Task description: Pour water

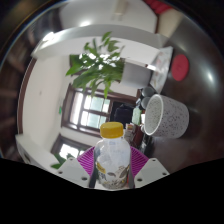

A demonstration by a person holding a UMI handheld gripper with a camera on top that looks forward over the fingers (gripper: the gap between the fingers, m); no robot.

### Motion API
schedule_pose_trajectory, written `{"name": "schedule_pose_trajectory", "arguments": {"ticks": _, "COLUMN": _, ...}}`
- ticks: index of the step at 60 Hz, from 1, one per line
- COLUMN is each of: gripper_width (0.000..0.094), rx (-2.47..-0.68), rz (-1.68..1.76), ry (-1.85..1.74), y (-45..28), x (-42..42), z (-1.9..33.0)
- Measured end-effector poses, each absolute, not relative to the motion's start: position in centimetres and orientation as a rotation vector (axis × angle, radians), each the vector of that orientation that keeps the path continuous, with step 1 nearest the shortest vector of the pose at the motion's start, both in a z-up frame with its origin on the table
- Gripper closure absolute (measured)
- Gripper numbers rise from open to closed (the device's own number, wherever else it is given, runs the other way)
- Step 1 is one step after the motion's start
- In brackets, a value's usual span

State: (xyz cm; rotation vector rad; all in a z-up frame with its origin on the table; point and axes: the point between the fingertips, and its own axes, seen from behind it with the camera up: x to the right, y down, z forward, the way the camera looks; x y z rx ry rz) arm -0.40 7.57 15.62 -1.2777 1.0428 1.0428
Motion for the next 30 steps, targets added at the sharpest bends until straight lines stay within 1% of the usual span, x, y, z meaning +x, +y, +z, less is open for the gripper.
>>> {"name": "schedule_pose_trajectory", "arguments": {"ticks": 9, "gripper_width": 0.0489, "rx": -1.036, "rz": 1.248, "ry": 1.301, "y": 8.5, "x": 2.1, "z": 16.0}}
{"name": "schedule_pose_trajectory", "arguments": {"ticks": 21, "gripper_width": 0.0488, "rx": -0.797, "rz": 1.409, "ry": 1.523, "y": 8.2, "x": 3.1, "z": 15.3}}
{"name": "schedule_pose_trajectory", "arguments": {"ticks": 25, "gripper_width": 0.0486, "rx": -0.751, "rz": 1.433, "ry": 1.571, "y": 8.2, "x": 3.1, "z": 14.6}}
{"name": "schedule_pose_trajectory", "arguments": {"ticks": 30, "gripper_width": 0.0487, "rx": -0.745, "rz": 1.439, "ry": 1.584, "y": 7.2, "x": 2.4, "z": 14.2}}
